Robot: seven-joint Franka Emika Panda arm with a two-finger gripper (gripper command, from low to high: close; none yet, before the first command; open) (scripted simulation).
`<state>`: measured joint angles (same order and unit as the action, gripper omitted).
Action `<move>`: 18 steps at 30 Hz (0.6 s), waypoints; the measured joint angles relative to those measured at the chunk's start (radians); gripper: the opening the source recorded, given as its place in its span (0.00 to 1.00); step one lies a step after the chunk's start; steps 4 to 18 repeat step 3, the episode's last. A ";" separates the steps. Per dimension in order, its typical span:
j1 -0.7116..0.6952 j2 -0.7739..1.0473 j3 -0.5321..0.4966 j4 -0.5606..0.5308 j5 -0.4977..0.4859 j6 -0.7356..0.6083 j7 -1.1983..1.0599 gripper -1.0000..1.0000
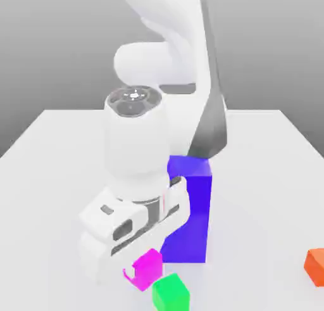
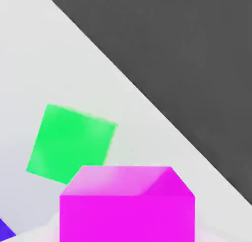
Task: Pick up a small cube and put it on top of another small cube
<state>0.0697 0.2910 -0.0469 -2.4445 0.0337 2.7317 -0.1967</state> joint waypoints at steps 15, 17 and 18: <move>0.000 0.000 0.000 0.000 0.000 0.000 0.000 1.00; 0.000 0.000 0.000 0.000 0.000 0.000 0.000 1.00; 0.000 0.000 0.000 0.000 0.000 0.000 0.000 1.00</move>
